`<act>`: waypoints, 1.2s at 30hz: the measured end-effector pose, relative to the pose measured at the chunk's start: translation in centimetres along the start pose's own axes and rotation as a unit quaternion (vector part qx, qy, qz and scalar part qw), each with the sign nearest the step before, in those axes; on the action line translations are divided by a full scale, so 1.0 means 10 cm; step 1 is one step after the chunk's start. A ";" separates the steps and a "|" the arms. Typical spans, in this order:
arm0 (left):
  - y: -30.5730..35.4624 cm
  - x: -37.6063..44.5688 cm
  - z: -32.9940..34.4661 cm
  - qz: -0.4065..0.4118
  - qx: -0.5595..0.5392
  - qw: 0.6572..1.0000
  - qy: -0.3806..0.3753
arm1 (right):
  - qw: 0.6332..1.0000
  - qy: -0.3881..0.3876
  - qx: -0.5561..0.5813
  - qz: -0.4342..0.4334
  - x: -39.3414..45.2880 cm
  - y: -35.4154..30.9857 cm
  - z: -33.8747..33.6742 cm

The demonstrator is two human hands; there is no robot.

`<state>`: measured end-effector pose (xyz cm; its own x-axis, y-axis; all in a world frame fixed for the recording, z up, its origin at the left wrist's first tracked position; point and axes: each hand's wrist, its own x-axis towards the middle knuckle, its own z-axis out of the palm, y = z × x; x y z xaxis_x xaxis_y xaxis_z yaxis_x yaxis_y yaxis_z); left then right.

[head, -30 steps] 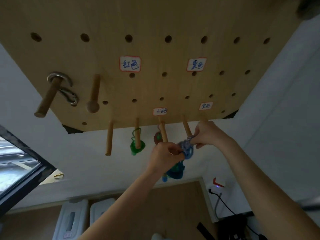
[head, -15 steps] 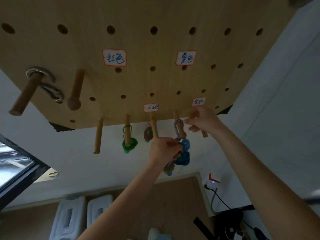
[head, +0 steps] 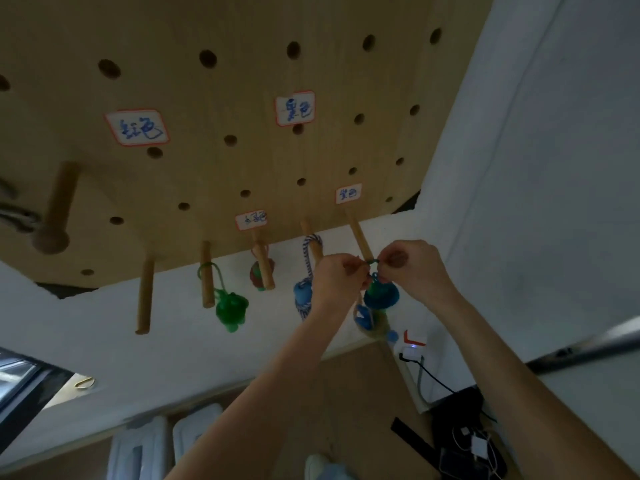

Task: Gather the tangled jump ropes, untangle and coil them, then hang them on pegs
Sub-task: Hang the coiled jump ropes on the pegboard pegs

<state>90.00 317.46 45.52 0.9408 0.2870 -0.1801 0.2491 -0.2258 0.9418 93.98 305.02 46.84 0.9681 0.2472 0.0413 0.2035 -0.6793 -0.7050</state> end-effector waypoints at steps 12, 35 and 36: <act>0.07 0.02 0.08 0.100 0.302 0.944 0.085 | 0.999 0.017 0.011 -0.044 0.52 0.06 0.16; -0.78 -1.03 -2.16 0.057 0.072 0.980 0.177 | 0.936 -0.279 0.153 -0.151 -0.53 -1.52 1.40; -0.80 -1.02 -2.25 0.050 0.082 0.976 0.194 | 0.939 -0.270 0.149 -0.155 -0.54 -1.61 1.49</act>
<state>73.21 337.24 46.20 0.8120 0.5805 0.0609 0.2245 -0.4069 0.8855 83.30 324.96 47.43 0.6373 0.7700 -0.0311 0.3356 -0.3137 -0.8882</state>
